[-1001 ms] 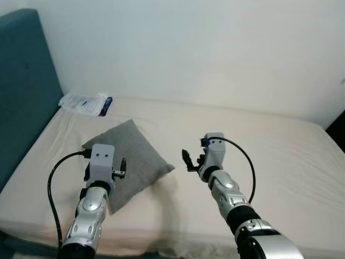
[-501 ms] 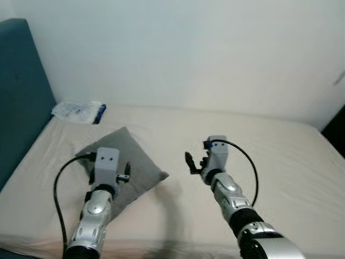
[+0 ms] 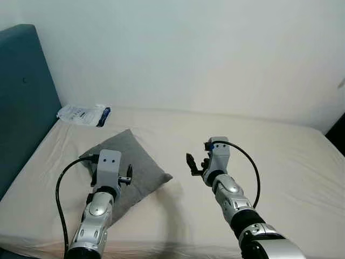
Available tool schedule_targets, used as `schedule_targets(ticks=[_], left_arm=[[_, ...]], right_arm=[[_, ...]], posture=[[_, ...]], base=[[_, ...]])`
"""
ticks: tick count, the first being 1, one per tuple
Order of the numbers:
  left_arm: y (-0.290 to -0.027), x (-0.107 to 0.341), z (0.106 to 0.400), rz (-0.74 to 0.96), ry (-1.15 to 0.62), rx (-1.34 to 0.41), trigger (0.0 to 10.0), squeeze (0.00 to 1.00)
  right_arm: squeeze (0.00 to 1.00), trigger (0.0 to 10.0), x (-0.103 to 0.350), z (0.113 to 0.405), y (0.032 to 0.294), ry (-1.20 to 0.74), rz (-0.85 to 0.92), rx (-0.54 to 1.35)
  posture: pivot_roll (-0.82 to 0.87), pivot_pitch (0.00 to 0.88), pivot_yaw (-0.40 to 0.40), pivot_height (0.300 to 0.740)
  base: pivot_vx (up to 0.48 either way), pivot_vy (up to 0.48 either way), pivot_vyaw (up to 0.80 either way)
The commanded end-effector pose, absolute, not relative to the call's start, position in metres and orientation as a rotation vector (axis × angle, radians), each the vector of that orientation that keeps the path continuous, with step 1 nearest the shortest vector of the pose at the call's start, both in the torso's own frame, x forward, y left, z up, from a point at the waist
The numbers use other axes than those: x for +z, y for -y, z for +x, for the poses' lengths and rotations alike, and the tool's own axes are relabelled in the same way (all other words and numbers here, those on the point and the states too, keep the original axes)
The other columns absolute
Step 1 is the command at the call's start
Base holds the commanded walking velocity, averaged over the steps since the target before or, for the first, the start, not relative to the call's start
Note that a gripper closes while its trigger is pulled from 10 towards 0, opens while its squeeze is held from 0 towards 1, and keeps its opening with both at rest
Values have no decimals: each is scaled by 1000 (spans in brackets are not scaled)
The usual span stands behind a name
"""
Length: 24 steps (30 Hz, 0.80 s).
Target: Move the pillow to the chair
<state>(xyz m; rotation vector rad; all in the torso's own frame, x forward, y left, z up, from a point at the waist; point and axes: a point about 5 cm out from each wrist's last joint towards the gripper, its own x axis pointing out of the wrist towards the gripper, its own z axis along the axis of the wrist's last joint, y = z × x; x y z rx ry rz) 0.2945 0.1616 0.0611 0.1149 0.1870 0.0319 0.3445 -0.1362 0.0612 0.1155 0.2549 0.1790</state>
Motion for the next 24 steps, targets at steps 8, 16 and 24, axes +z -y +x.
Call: schedule_targets(ticks=[8,16,24], left_arm=[[-164,59,295,128,-199,27,10000,0],[-160,59,295,158,-200,-13,10000,0],[-157,61,296,146,-190,-22,10000,0]], right_arm=[[0,10000,61,344,136,-251,129,169],[0,10000,61,344,136,-250,132,168],[0,10000,61,344,136,-247,134,165]], posture=[[10,0,-80,740],[10,0,-75,740],[9,0,-72,740]], base=[[0,476,0],[0,-82,0],[0,-480,0]])
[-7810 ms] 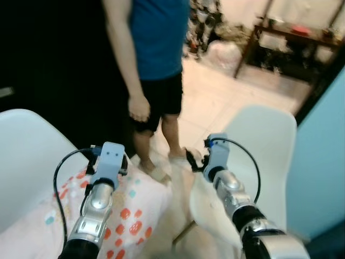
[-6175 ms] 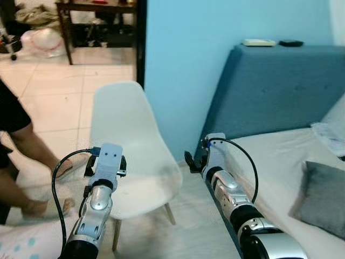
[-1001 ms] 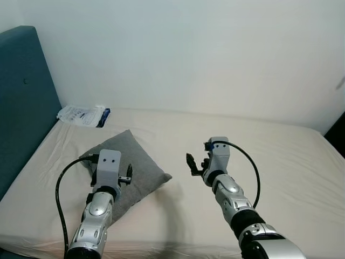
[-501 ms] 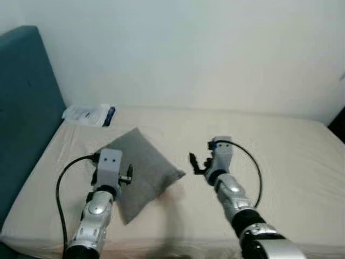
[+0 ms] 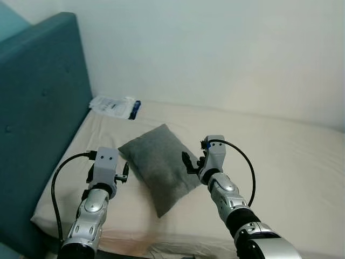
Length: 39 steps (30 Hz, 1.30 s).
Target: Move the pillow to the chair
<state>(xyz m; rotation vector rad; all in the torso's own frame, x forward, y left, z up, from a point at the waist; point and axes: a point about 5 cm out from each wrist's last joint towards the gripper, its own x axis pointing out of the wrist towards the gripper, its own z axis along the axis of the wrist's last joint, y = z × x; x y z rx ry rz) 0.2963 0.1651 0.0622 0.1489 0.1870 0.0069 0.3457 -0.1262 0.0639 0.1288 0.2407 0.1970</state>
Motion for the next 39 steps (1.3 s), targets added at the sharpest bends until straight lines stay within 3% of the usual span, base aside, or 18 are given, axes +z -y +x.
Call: schedule_targets(ticks=[1,30,39], left_arm=[[-157,61,296,147,-190,-23,10000,0],[-158,58,297,153,-197,14,10000,0],[-158,63,303,128,-175,32,10000,0]], right_arm=[[0,10000,61,344,136,-247,134,165],[0,10000,59,344,138,-270,111,170],[0,10000,63,347,143,-253,125,130]], posture=[[8,0,-72,740],[4,0,-87,740],[8,0,-93,710]], base=[[0,-480,0],[0,-16,0],[0,0,0]])
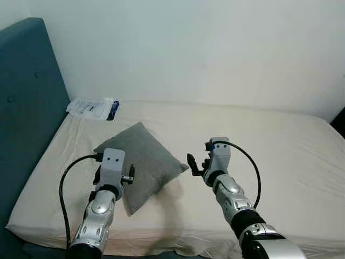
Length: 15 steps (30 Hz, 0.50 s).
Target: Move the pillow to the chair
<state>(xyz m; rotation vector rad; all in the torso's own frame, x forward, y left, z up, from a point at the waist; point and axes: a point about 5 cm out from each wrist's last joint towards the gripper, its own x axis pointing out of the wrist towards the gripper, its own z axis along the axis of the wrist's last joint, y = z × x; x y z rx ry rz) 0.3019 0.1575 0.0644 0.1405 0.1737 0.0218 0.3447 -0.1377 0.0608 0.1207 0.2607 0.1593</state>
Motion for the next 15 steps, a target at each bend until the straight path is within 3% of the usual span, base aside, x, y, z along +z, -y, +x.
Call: schedule_targets(ticks=[1,15], left_arm=[[-159,64,303,122,-175,37,10000,0],[-162,62,304,121,-182,43,10000,0]], right_arm=[[0,10000,65,348,145,-240,127,117],[0,10000,68,348,159,-223,94,96]], posture=[[7,0,-93,705],[-10,0,-89,650]], base=[[0,0,0],[0,0,0]])
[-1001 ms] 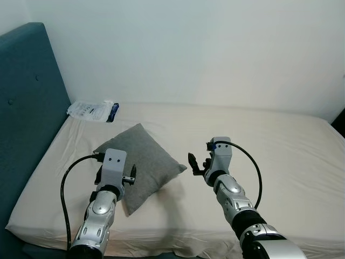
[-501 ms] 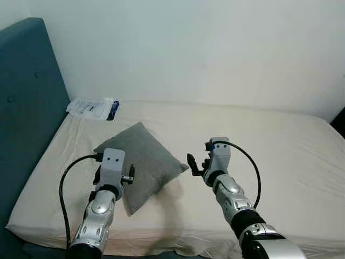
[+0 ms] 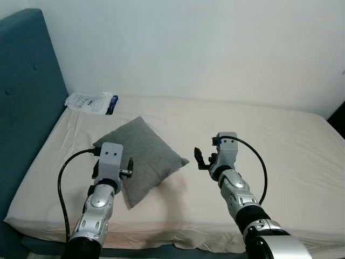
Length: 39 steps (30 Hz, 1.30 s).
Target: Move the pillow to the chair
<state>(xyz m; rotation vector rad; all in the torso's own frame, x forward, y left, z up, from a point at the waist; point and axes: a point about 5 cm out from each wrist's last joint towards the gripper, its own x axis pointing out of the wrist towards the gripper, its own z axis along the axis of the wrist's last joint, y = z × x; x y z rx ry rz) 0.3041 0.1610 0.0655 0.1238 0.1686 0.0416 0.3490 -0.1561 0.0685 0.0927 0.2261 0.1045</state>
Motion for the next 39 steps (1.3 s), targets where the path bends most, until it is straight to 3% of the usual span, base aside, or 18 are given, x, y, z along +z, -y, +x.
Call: schedule_targets(ticks=[1,13,23,29,39], left_arm=[[-162,62,304,121,-182,42,10000,0],[-168,73,317,139,-157,47,10000,0],[-175,84,323,171,-136,32,10000,0],[-181,87,326,186,-133,35,10000,0],[-206,101,333,162,-122,93,10000,0]], right_arm=[[0,10000,69,349,160,-222,93,95],[0,10000,73,353,160,-221,86,95],[0,10000,76,358,164,-241,256,43],[0,10000,81,361,163,-224,271,49],[0,10000,94,370,165,-210,357,54]], posture=[[-10,0,-90,645],[-2,0,-103,630],[24,83,-74,615],[27,98,-70,610],[56,167,-70,595]], base=[[0,0,0],[0,0,0],[0,0,0],[0,0,0],[0,0,0]])
